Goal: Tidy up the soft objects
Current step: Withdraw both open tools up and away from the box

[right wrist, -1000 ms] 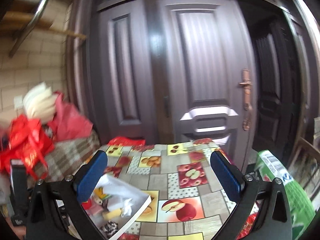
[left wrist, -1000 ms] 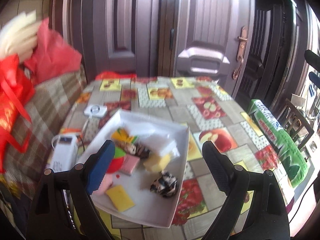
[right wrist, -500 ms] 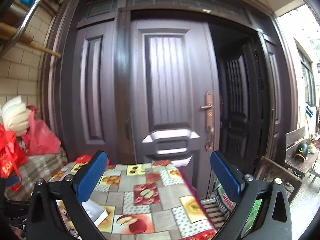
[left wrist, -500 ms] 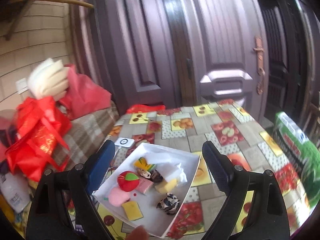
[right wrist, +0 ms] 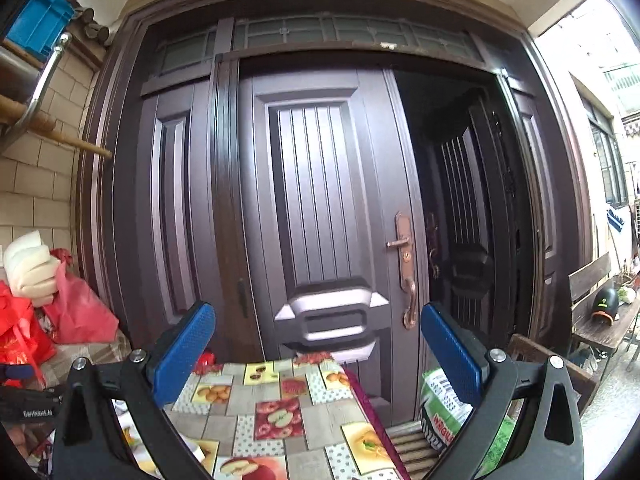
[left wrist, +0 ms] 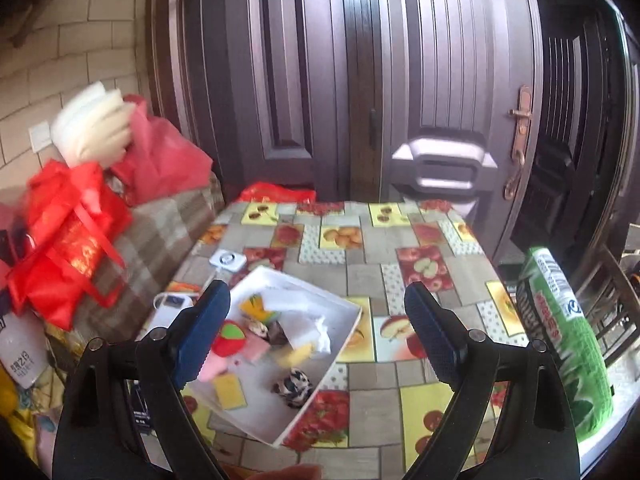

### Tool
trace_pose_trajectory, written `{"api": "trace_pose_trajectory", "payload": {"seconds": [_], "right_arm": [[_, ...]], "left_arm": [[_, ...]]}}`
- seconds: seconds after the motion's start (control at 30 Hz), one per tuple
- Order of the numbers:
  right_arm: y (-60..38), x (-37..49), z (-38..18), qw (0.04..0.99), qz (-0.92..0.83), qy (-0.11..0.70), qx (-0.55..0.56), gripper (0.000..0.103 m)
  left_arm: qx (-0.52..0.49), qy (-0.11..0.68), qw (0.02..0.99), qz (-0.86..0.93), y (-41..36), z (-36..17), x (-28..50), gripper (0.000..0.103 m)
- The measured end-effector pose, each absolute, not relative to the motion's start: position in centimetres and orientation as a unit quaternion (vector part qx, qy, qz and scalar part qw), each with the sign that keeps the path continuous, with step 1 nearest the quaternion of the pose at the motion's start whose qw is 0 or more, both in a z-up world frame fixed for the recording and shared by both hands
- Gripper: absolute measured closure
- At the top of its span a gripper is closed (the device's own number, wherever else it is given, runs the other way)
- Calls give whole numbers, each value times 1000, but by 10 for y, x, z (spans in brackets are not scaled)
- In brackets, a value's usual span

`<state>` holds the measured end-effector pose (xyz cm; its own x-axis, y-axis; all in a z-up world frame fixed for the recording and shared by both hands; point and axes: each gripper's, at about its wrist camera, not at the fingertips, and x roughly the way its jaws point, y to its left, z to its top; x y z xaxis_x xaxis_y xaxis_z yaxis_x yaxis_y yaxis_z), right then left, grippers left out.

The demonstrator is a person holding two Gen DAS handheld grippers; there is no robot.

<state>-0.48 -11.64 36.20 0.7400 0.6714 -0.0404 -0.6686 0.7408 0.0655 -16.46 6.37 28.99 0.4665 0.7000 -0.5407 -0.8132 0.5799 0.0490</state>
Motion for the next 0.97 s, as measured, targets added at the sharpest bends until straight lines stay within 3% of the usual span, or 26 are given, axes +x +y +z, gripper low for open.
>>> {"api": "trace_pose_trajectory", "payload": {"seconds": [0.43,0.97], "right_arm": [[-91,0,287,905,385,179,-35,0],[-89,3,283,904,382,186,-49,0]], "left_arm": [[-115,328,829,439,63,245,-139,13],[-118,345,840,402,66,235,-124,13]]}}
